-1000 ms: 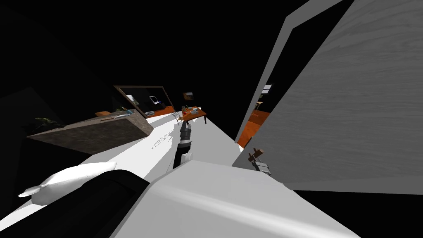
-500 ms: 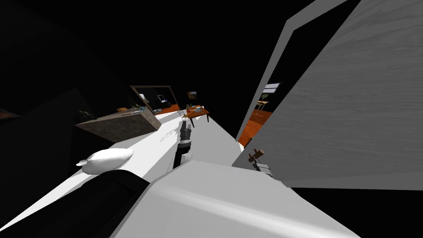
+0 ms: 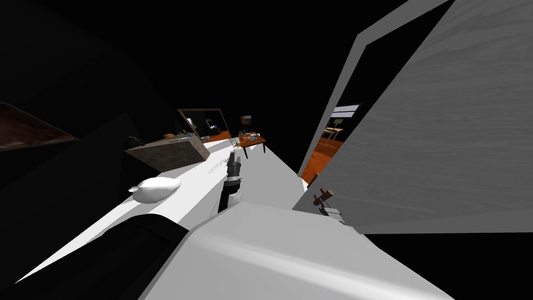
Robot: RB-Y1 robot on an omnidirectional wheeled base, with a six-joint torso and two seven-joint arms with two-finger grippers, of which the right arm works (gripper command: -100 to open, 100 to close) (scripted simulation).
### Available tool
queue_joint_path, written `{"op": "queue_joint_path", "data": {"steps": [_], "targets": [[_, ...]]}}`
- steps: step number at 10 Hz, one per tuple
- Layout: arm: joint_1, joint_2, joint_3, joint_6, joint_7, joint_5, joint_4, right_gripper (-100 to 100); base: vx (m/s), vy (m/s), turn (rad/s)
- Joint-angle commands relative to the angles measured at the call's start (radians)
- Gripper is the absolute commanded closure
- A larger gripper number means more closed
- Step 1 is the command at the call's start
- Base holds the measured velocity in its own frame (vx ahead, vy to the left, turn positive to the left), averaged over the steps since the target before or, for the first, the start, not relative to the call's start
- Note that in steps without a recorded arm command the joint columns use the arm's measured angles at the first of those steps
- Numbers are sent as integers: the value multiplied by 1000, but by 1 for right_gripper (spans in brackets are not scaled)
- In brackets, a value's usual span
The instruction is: Pull the door open
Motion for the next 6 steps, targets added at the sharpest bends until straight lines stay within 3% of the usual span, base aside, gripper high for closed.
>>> {"op": "queue_joint_path", "data": {"steps": [1, 6], "targets": [[1, -4, 5, -9, -7, 4, 5, 100, -186, -52, 116], [-2, -22, 22, -50, -35, 17, 39, 100, -192, -48, 127]]}}
